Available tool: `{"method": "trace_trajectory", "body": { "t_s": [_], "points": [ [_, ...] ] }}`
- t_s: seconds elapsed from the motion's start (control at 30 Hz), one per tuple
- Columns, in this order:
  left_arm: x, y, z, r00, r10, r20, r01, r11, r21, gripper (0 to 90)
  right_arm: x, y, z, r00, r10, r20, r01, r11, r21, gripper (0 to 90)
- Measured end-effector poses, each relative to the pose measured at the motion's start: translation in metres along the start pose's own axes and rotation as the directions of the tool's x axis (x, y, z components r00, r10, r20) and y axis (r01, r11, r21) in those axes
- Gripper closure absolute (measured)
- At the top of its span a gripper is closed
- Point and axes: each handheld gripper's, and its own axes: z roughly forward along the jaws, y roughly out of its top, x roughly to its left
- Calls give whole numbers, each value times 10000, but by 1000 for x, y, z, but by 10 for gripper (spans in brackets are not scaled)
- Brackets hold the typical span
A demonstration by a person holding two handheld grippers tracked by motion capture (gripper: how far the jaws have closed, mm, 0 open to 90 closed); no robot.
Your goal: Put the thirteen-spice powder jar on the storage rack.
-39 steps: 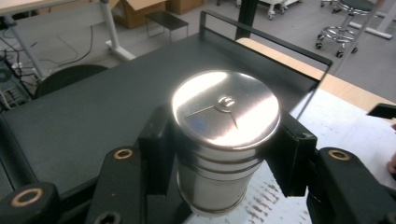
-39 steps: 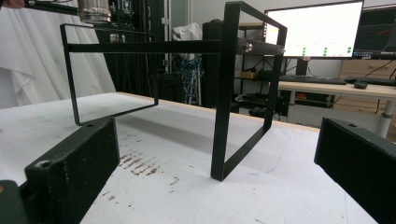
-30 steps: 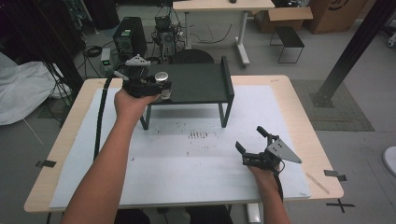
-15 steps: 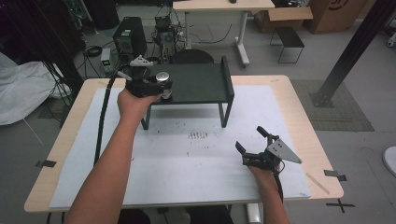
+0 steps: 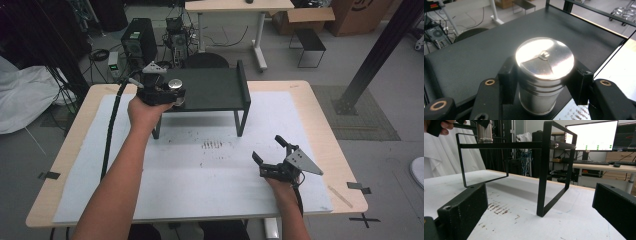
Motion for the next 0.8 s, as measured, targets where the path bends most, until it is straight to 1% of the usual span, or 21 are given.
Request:
{"method": "trace_trajectory", "body": {
  "t_s": [0.17, 0.27, 0.3, 0.33, 0.4, 0.53, 0.67, 0.8],
  "points": [
    [1, -2, 0, 10000, -68, -26, 68, 9999, -86, 484, 0, 0, 0, 10000, -2, 0, 2, 10000, -13, 0],
    [2, -1, -1, 9995, -315, -47, 314, 9993, -209, 411, 0, 0, 0, 10000, -2, 1, 2, 10000, -15, 0],
    [3, -1, -1, 9991, -415, 6, 415, 9989, -217, 381, 0, 0, 0, 10000, -5, 1, 5, 10000, -16, 0],
    [3, -1, -2, 9990, -446, 72, 447, 9986, -269, 380, 0, 0, 0, 10000, -4, 4, 4, 10000, -18, 0],
    [2, 0, -3, 9992, -397, 82, 399, 9986, -333, 358, 0, 0, 0, 10000, -1, 2, 1, 10000, -20, 0],
    [2, 0, -6, 9991, -421, 109, 425, 9981, -448, 316, 0, 0, 0, 10000, -8, 4, 8, 10000, -16, 0],
    [2, 1, -12, 9992, -390, 106, 397, 9964, -744, 311, 0, 0, 0, 10000, -33, 9, 33, 10000, -9, 0],
    [2, 3, -19, 9993, -366, 102, 375, 9936, -1069, 285, 0, 0, 0, 10000, -37, 3, 37, 10000, -5, 0]
  ]
}}
